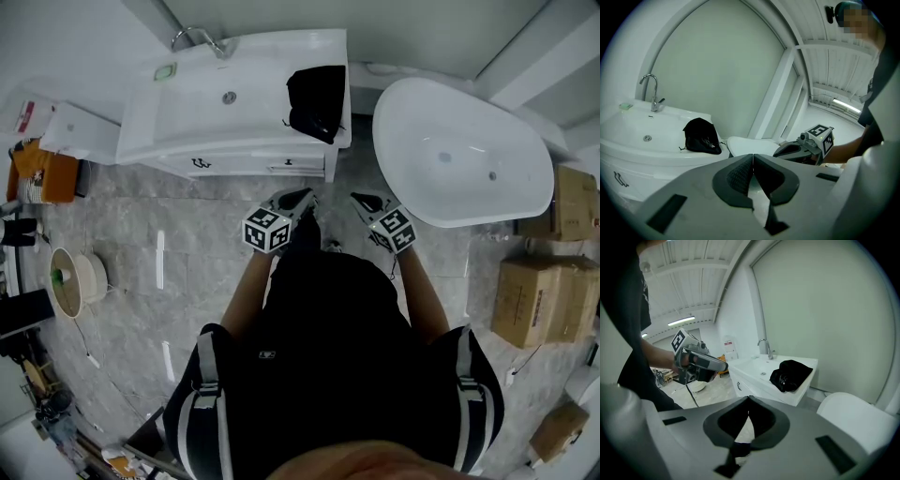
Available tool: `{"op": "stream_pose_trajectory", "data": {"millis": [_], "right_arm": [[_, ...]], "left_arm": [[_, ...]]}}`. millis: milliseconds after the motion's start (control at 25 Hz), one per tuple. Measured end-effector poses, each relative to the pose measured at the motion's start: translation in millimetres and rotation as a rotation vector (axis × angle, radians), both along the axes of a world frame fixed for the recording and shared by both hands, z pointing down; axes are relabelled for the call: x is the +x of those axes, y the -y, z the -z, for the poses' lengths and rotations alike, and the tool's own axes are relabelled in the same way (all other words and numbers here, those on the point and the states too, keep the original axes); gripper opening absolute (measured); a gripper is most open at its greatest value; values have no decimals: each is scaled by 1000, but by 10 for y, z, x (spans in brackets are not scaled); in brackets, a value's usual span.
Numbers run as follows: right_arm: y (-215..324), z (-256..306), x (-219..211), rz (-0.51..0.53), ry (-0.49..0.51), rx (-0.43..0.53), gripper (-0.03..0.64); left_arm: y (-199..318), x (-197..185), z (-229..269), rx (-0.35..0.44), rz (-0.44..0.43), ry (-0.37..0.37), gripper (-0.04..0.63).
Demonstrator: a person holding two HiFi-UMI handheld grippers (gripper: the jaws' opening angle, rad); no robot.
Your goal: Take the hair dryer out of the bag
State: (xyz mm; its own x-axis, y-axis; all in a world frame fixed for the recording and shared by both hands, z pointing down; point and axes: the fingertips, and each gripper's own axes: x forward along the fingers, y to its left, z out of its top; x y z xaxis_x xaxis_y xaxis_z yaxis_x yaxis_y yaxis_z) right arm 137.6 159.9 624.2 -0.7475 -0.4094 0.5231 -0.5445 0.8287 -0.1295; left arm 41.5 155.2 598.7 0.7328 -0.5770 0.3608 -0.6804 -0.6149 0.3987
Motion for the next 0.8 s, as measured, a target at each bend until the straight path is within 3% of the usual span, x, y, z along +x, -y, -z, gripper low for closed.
{"op": "stream_pose_trajectory", "data": {"millis": [800], "right_arm": [[345, -66, -153, -27, -12, -34, 60]], "left_arm": [[417, -113, -50, -19, -25, -3, 17]]}}
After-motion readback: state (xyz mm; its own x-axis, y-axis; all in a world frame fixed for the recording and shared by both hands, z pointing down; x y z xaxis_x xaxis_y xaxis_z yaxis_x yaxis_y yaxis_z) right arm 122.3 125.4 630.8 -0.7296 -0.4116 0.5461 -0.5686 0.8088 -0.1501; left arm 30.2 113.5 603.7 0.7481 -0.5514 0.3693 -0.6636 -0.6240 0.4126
